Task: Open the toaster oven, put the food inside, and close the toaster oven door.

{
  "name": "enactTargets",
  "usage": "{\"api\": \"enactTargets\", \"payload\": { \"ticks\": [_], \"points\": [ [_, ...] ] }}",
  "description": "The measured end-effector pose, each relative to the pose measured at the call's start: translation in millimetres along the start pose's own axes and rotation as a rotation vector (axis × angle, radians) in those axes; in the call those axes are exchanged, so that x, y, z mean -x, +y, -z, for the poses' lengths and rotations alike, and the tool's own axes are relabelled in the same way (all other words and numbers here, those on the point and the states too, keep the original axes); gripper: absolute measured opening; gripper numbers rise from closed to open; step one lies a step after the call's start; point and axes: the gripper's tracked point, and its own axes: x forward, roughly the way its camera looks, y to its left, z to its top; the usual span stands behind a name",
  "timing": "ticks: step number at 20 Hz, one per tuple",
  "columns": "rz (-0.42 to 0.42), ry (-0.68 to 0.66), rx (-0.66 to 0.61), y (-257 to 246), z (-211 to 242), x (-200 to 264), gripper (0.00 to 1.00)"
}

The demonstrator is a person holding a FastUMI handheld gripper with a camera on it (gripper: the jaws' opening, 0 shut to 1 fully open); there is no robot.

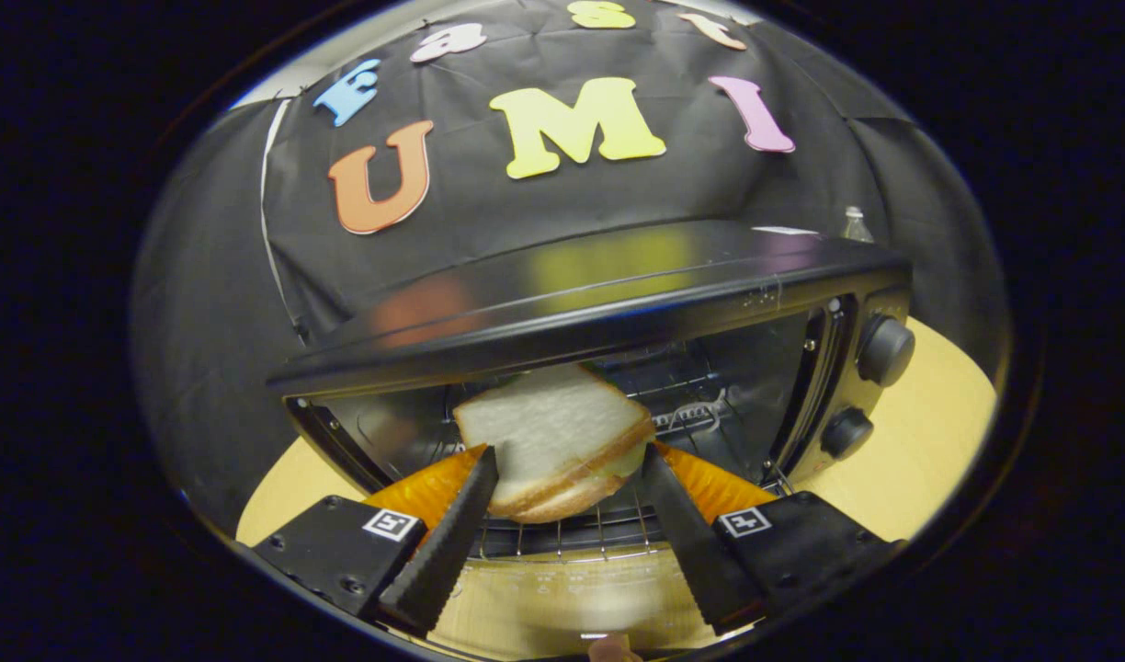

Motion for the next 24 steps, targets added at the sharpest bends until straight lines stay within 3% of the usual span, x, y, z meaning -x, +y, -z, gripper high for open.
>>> {"api": "enactTargets", "payload": {
  "ticks": [5, 8, 13, 18, 24],
  "points": [
    [0.072, -0.048, 0.123, 2, 0, 29, 1.00],
    [0.068, -0.019, 0.183, 8, 17, 52, 1.00],
    [0.061, 0.025, 0.190, 11, 29, 97, 1.00],
    [0.157, 0.074, 0.159, -8, 43, 130, 1.00],
    [0.119, 0.157, 0.183, -5, 85, 138, 1.00]
  ]
}}
